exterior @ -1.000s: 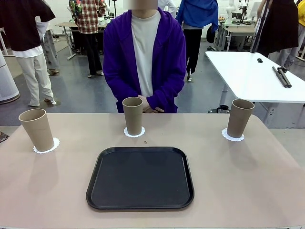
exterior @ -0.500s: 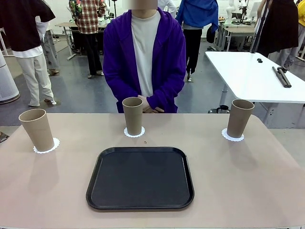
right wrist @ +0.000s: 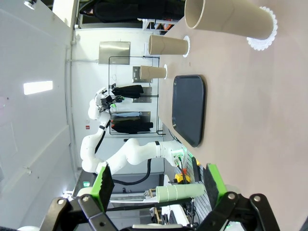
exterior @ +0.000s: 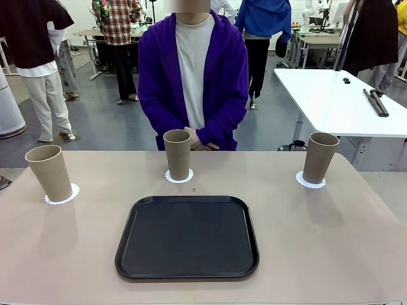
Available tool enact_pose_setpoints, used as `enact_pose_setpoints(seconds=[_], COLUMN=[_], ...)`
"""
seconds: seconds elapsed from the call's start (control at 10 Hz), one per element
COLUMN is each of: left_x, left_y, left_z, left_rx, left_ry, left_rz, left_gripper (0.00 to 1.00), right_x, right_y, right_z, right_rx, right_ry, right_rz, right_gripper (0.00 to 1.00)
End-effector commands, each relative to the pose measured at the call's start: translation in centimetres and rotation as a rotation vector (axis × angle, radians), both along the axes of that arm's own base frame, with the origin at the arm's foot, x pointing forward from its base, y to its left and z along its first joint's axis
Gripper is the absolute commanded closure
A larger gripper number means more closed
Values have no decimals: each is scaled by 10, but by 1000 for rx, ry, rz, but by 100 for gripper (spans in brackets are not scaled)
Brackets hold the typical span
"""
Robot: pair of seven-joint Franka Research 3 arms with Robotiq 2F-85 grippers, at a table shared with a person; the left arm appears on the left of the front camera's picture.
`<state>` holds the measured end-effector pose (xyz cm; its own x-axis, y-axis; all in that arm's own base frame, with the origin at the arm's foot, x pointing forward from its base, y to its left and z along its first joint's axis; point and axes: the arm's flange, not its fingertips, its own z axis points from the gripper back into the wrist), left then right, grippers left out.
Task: Place coasters on the table and set cups on them.
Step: Take one Reusable plastic cup from the Flat Tray and place it on a coaster set by the human.
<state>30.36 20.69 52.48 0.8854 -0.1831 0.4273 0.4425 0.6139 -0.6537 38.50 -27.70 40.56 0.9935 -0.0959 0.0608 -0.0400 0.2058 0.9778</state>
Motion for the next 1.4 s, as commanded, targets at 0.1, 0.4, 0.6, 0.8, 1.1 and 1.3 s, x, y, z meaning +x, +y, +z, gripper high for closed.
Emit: enact_pose_setpoints(seconds=[0.1,0.4,0.6,0.8,1.1,1.3], left_x=[8,-4,-8,-8,-14,-14], left_y=[53,91,111,118,107,107], left_z=[-31,-70,-75,-81,-85,-85], left_rx=[-316,-375,-403,-422,-391,-391], left_ry=[177,246,269,294,294,294], left_rz=[175,235,246,251,258,258], left_gripper=[0,0,0,0,0,0], right_x=[1,1,1,1,1,1], right_y=[1,1,1,1,1,1], right_z=[1,1,1,1,1,1], right_rx=[2,2,2,2,2,2], right_ry=[0,0,0,0,0,0], right_rz=[-6,-6,-6,-6,-6,-6], right_gripper=[0,0,0,0,0,0])
